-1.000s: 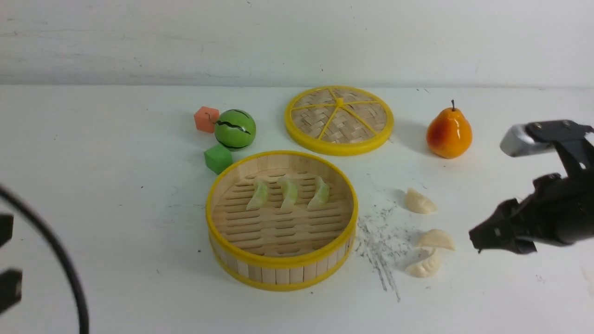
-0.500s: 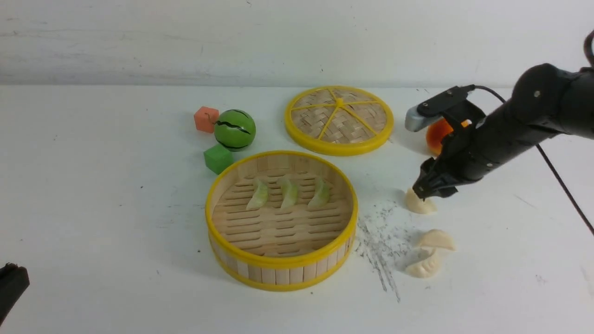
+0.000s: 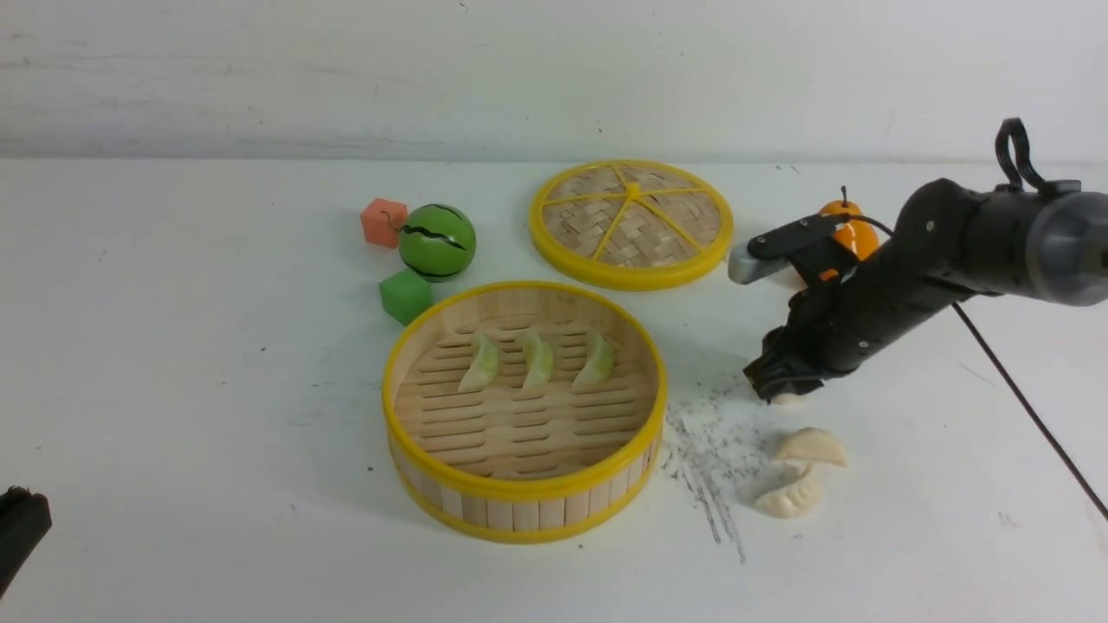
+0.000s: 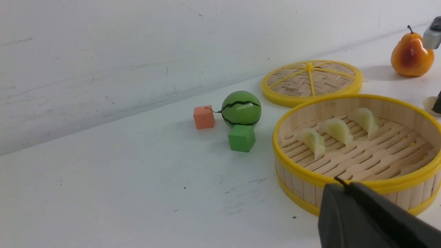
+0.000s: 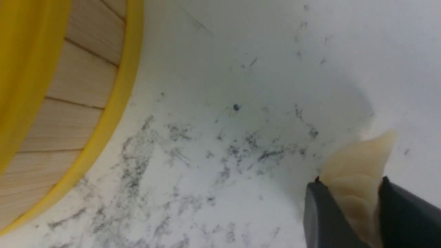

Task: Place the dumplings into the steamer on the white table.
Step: 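Reach for and grasp a dumpling lying on the table beside the steamer, then place the dumpling in the bamboo steamer basket with the right gripper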

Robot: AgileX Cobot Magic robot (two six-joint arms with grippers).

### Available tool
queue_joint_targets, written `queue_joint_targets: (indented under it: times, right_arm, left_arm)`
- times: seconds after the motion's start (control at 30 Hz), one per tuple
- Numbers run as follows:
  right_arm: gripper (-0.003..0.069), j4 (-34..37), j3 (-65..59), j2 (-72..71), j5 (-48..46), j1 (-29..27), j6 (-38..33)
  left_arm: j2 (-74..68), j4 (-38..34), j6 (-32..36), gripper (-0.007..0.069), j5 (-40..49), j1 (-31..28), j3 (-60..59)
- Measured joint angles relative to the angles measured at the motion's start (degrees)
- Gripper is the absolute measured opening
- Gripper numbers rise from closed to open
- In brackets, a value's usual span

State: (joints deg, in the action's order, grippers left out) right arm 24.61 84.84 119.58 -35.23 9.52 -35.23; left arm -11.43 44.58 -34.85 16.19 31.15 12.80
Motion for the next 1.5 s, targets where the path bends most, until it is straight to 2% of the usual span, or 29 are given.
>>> queue_joint_targets:
  times: [0.23,0.4,0.47,0.53,0.67,0.83,1.0,1.27,1.4,1.5]
  right_arm:
    - [0.0180,1.85,1.41,-5.28,-5.45,0.00,0.50]
    - [0.0180,13.39,2.19,-12.33,-6.99,1.24,3.57]
    - [0.0180,15.37,2.24,-13.22,-6.83,2.45,3.57]
    - [0.0180,17.54,2.29,-13.94,-6.39,5.78,2.78]
    - [0.0180,19.88,2.23,-10.90,-2.30,18.01,2.61]
    - [0.0180,20.41,2.19,-4.87,7.46,25.70,4.26]
    - [0.0180,20.64,2.17,0.28,13.63,28.05,4.42]
    - [0.0181,21.33,2.17,2.05,15.33,28.18,4.77]
    - [0.0279,21.47,2.17,2.05,15.33,28.18,6.85]
    - [0.0407,21.47,2.17,1.99,15.38,28.18,7.65]
  left_arm:
    - [0.00,0.15,-0.01,-0.0015,0.00,0.00,-0.11]
    - [0.00,0.15,-0.45,-0.0015,-0.06,0.00,-0.11]
    - [0.00,0.15,-0.93,-0.0015,-0.14,0.00,-0.11]
    - [0.00,0.15,-1.89,-0.0015,-0.64,0.00,-0.11]
    - [0.00,0.34,-2.88,-0.0014,-1.32,0.00,-0.11]
    - [0.00,0.39,-3.00,-0.0014,-1.32,0.00,-0.11]
    - [0.00,2.04,-3.00,-0.0013,-0.08,0.00,-0.11]
    - [0.00,3.02,-3.00,-0.0013,0.48,0.00,-0.11]
    - [0.00,3.07,-3.00,-0.0013,0.48,0.00,-0.11]
    - [0.00,3.19,-3.00,-0.0013,0.48,0.00,-0.11]
